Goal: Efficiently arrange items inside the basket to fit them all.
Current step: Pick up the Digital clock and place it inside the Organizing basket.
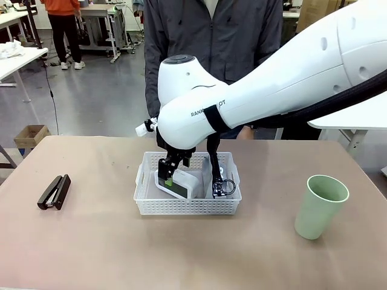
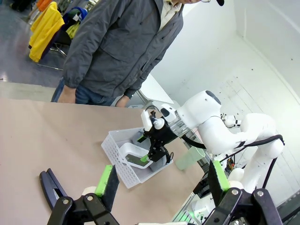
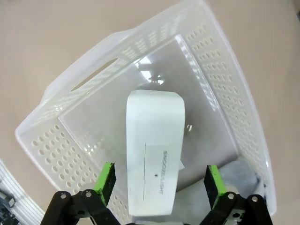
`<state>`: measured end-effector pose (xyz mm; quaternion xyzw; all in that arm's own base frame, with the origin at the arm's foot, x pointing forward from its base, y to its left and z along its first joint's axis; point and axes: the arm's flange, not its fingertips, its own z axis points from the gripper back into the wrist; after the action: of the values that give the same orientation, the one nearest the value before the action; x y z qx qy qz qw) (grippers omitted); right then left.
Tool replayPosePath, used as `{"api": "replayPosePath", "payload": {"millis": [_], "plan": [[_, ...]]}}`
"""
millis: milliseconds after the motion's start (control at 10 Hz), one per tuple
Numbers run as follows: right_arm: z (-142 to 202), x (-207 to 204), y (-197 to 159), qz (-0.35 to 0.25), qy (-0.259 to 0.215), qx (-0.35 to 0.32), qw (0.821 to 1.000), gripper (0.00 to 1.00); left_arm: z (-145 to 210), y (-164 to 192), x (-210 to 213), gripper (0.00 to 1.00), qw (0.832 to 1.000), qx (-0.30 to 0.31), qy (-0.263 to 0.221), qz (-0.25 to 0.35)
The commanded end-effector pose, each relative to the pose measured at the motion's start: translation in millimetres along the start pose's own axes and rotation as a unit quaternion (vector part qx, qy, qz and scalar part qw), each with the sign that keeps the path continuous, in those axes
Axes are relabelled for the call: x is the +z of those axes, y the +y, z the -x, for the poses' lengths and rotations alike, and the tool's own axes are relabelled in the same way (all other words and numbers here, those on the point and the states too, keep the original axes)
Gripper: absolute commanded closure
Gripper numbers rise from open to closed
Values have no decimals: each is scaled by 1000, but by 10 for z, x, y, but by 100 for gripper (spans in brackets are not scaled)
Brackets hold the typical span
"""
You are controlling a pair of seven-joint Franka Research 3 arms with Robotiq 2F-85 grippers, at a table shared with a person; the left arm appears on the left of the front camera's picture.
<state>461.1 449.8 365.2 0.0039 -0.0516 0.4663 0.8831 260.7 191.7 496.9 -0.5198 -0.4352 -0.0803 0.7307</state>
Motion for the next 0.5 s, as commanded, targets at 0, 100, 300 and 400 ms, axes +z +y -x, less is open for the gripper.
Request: {"api": "replayPosePath", "payload": {"millis": [0,100,300,400], "plan": [[438,396,-99,-45,-43,-6,998,0,-11,-10,-8,0,1000,-10,-8,7],[628,627,-203,-91,-52,-30,994,0,-11,-10,-8,0,1000,-10,-8,7],[1251,1160,-488,-206,-109,-72,970,0,-11,-10,-8,0,1000,-10,-8,7],[1669,1465,-703,-298,-202,-123,925,0,-11,-10,-8,0,1000,-10,-8,7]]}}
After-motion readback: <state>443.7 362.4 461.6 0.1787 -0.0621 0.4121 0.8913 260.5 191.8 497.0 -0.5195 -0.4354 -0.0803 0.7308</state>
